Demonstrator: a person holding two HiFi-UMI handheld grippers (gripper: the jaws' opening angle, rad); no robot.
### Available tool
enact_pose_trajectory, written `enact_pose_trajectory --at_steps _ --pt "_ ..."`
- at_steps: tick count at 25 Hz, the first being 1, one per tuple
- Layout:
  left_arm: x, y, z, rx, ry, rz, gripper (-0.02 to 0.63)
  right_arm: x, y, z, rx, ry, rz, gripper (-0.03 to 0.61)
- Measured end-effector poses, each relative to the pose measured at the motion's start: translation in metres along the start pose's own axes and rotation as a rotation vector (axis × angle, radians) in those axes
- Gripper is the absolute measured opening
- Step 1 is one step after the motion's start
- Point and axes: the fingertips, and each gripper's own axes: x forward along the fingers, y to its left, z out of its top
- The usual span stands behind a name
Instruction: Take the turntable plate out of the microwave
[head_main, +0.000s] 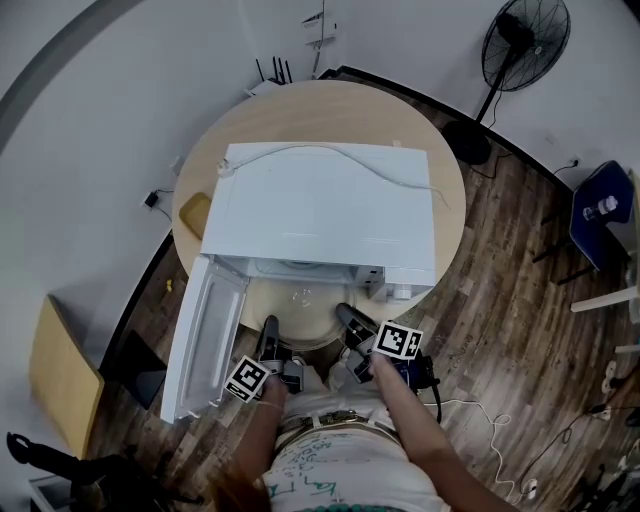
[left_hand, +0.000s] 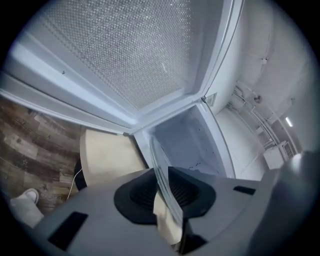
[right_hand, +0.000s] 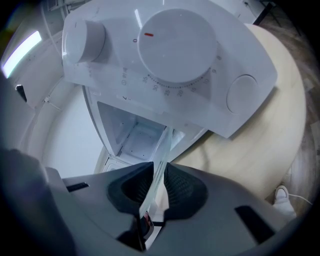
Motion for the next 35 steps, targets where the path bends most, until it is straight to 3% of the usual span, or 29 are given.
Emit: enact_pose_trajectory --at_steps 11,14,18,28,31,35 --pt "-0.011 -0.008 0.008 0.011 0.068 -0.06 0.071 -0.014 0.016 -0.015 -0.009 -0.082 -0.025 0.058" --pt "-0.013 -0.016 0.006 -0.055 0.079 -0.115 0.071 -0.019 0.019 -0.021 -0.013 -0.102 -0.035 0.058" --pt "-0.021 -0.005 0.009 0.027 0.117 -0.077 0.071 -0.025 0.023 -0.028 -0.024 -0.126 -0.051 0.06" --pt "-0.032 -0.008 0.019 0.025 0.155 -0.129 0.072 -0.028 0.037 -0.045 -0.044 -0.183 -0.065 0.061" --pt "-0.034 -0.014 0.018 -0.017 0.164 -0.181 0.072 -0.033 0.041 -0.05 -0.049 -0.21 -0.068 0.061" --pt "-0.042 -0.007 0.021 0.042 0.192 -0.156 0.072 -0.037 0.043 -0.059 -0.046 -0.241 -0.074 0.061"
